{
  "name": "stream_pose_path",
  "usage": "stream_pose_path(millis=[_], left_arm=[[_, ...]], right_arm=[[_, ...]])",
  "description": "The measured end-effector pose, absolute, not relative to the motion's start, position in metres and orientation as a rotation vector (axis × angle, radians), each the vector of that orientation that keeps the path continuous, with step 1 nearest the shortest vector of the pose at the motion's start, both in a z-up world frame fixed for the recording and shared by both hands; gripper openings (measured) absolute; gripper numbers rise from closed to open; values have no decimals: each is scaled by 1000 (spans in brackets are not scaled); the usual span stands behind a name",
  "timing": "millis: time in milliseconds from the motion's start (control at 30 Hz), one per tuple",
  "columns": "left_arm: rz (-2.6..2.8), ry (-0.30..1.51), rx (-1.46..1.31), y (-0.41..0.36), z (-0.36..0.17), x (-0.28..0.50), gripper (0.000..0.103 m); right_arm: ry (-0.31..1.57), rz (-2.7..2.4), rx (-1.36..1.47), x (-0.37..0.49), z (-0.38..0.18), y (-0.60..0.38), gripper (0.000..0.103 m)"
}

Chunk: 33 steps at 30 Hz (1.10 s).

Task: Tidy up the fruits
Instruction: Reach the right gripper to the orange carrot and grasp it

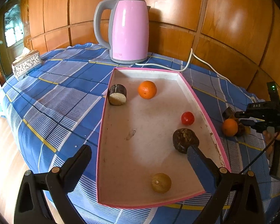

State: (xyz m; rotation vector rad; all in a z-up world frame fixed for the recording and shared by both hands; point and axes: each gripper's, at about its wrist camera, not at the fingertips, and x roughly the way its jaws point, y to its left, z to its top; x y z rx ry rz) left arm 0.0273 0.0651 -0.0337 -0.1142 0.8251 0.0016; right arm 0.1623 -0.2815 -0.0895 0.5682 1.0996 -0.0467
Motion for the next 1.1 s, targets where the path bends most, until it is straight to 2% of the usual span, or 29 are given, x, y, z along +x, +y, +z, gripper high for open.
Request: stream_pose_path(millis=[267, 333, 400, 533, 767, 800, 833, 900, 1100], left_arm=[[-2, 828, -114, 63, -35, 27, 103], [-5, 832, -116, 63, -35, 26, 103], [-6, 832, -119, 63, -35, 25, 103], [10, 821, -129, 65, -33, 24, 103], [-7, 822, -160, 68, -34, 22, 103], [-16, 824, -163, 67, -34, 22, 103], [-20, 826, -163, 67, -35, 22, 103], [-27, 832, -155, 64, -36, 22, 103], [-43, 827, -125, 59, -38, 21, 103]], right_arm=[[1093, -53, 521, 172, -93, -280, 33], [1089, -48, 497, 171, -92, -278, 29], [1086, -42, 495, 171, -91, -278, 29], [1056, -36, 469, 169, -85, -272, 8], [1012, -20, 454, 163, -76, -273, 8], [1019, -20, 464, 163, -77, -275, 12], [1023, -24, 464, 163, -78, -275, 21], [1041, -34, 458, 166, -82, -275, 28], [1064, -55, 459, 176, -91, -275, 30]])
